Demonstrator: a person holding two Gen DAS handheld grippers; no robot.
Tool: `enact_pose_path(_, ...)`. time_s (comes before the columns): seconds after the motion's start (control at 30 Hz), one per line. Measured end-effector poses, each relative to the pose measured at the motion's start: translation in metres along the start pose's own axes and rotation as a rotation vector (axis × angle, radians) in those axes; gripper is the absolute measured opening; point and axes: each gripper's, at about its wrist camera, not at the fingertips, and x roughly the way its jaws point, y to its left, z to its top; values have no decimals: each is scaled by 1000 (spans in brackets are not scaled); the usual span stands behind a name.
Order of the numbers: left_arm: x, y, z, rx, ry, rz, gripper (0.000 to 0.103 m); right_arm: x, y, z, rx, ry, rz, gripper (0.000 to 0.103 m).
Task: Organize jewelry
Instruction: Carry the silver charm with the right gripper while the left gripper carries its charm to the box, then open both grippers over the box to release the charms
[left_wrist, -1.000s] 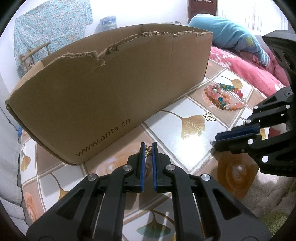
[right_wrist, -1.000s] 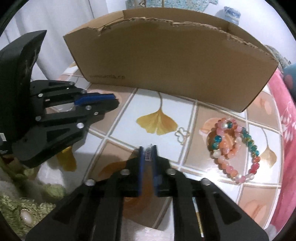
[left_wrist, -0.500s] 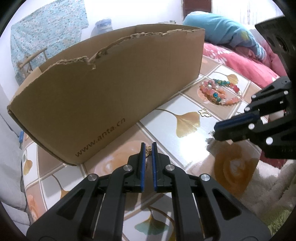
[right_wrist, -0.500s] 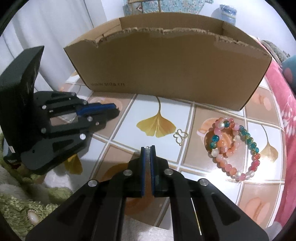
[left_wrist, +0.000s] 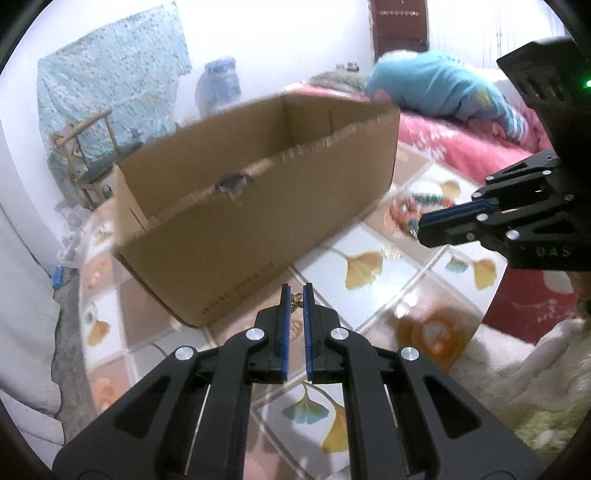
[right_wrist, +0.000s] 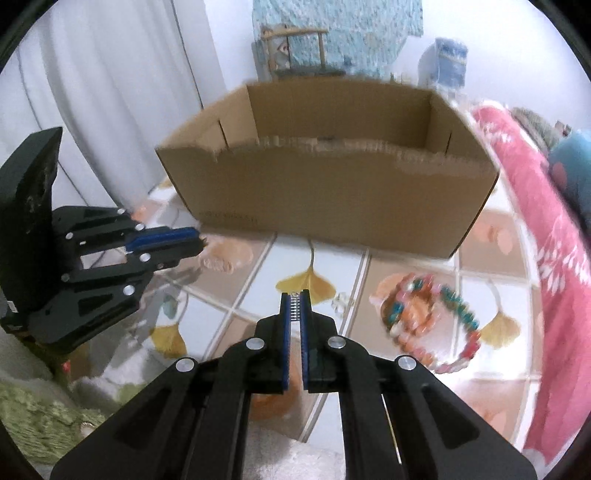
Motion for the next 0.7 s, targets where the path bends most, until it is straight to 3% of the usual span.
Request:
enact_pose_path(0.27,-45,24,63,7,-185,3,6,-34,-16,73,-63,-190,87,5)
enact_pose_path(0.37,-36,42,88,-1,-188,-11,6,-21,-33,108,-75,-172,134,5)
enact_pose_path(0.5,4,62,121,-1,-81,-62,6,26,-58,153,-38,-22,210,5)
enact_pose_path(0.57,35,72,135,-26,25,-142,6,55,-69,167,-19,80,219,5)
enact_pose_path(0.7,87,80,146,-43,201,-234,6,111,-87,179,23,268,209,5)
